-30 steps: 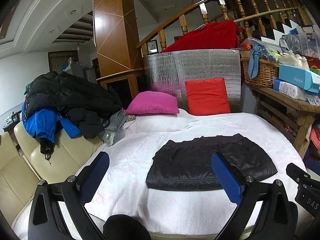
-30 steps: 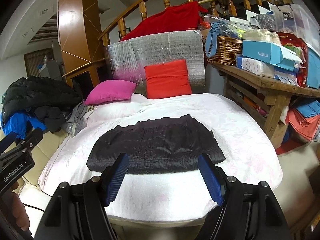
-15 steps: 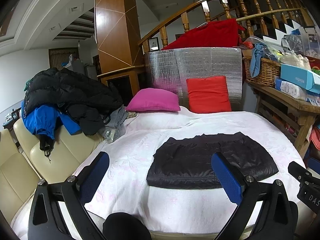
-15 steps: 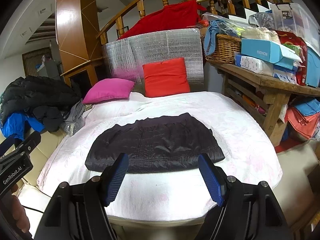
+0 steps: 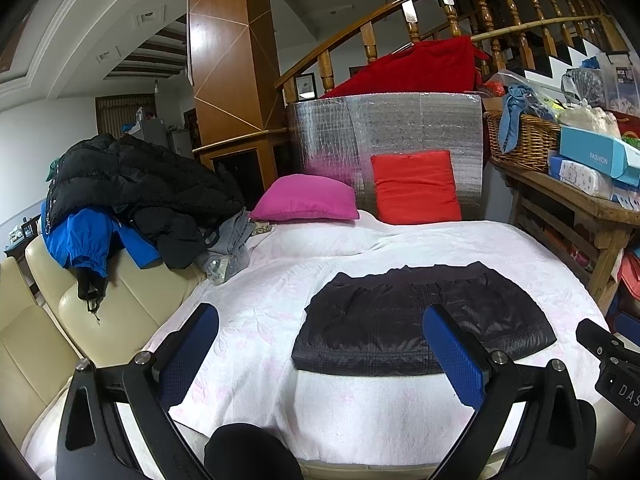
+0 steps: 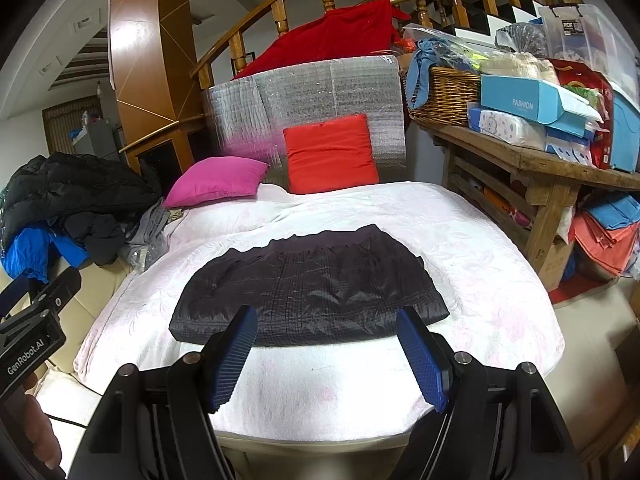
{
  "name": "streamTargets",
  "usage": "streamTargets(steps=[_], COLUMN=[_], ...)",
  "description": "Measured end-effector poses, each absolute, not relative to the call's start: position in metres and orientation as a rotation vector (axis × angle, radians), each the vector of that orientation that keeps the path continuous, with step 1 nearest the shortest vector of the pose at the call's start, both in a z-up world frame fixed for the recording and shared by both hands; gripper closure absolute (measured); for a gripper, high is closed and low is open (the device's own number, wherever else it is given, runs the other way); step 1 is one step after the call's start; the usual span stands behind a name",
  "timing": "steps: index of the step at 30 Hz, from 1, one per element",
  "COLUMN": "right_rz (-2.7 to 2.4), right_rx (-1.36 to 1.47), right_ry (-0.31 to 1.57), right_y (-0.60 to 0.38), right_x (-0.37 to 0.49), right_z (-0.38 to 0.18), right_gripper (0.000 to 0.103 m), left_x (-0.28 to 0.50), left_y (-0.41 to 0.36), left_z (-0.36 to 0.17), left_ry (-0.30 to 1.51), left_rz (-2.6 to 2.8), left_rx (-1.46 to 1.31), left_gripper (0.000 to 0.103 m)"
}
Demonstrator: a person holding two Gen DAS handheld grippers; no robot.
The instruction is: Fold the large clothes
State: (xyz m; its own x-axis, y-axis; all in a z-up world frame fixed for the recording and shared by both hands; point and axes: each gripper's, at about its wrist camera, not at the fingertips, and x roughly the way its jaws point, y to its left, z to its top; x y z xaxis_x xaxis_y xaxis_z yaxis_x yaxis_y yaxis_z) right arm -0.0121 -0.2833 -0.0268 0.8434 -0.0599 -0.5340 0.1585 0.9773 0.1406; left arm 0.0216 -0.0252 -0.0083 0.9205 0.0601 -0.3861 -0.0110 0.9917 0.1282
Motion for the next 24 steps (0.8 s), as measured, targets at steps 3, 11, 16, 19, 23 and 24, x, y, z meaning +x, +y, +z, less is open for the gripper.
streamTargets(steps=[3, 11, 16, 19, 23, 24], right_rz=[-0.119, -0.128, -0.134, -0.136, -0.14, -0.139], right_rx=[0.181, 0.177, 0.174, 0.174, 0.162, 0.159], right_ry=[0.557, 0.559, 0.563, 0.564, 0.565, 0.567], right_y=[-0.283, -0.282, -0.28, -0.278, -0.275, -0.274], right_x=[-0.012, -0.009, -0.003, 0.003, 0.01, 0.011], right_z=[-0.027, -0.028, -0.028, -0.026, -0.025, -0.025], right_gripper=[0.028, 0.028, 0.027, 0.027, 0.027, 0.027], left_x=[0.022, 0.024, 0.027, 0.031, 0.033, 0.034], left_y=[-0.025, -0.023, -0.023, -0.022, -0.022, -0.022], left_z=[-0.008, -0.01, -0.011, -0.011, -0.011, -0.011], left_ry=[0.4, 0.402, 0.407, 0.411, 0.413, 0.413], left_rz=[0.037, 0.04, 0.037, 0.033, 0.033, 0.032], left_rx=[0.124, 0.118, 0.121, 0.122, 0.126, 0.13], left_gripper=[0.001, 0.001, 0.001, 0.001, 0.001, 0.001])
